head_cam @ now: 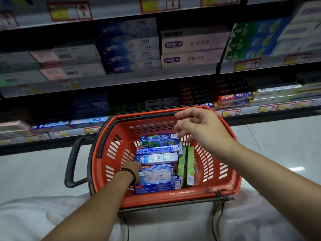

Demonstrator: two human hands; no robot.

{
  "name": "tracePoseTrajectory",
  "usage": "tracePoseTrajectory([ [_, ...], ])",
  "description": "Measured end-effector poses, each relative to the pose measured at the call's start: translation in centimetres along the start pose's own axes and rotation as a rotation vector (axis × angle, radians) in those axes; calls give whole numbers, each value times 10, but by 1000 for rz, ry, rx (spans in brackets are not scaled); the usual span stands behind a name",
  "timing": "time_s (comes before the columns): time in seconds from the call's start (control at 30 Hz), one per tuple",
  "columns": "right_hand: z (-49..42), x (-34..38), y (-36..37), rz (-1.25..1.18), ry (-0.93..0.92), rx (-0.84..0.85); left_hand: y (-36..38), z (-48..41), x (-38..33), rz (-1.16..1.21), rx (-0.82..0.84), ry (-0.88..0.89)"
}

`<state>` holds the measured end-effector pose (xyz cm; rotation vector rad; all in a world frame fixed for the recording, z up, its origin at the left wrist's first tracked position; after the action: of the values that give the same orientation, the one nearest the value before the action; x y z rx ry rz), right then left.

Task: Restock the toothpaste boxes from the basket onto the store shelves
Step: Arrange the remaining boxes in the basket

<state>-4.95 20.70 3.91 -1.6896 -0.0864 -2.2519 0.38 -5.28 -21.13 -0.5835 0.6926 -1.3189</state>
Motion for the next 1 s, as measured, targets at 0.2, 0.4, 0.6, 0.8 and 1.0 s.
tracePoseTrajectory([
  [0.2, -1, -2, -1, 15, 5, -6, 0, 3, 0, -42, 63, -17],
  [0.4, -1, -3, -2, 25, 13, -11, -2, 5, -1, -55, 135, 3],
  [0.6, -4, -2, -3, 28, 25, -21, -16, 9, -2, -129, 135, 34],
  [0.8, -5, -3, -4, 45, 49, -27, -31, 16, -1, -165, 109, 58],
  [1.0, -7, -6, -4, 101, 66, -23, -56, 27, -10, -173, 61, 99],
])
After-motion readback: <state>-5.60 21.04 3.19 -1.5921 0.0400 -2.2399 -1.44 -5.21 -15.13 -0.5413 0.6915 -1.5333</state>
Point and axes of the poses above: each hand's wrist, its own z-axis away from the middle knuckle, its own y-axis out of the palm, x = y × z, the point moved 7 cm from there along -z, towards the middle knuckle, and after that the axes turned 6 degrees about y, right-handed, at the moved point
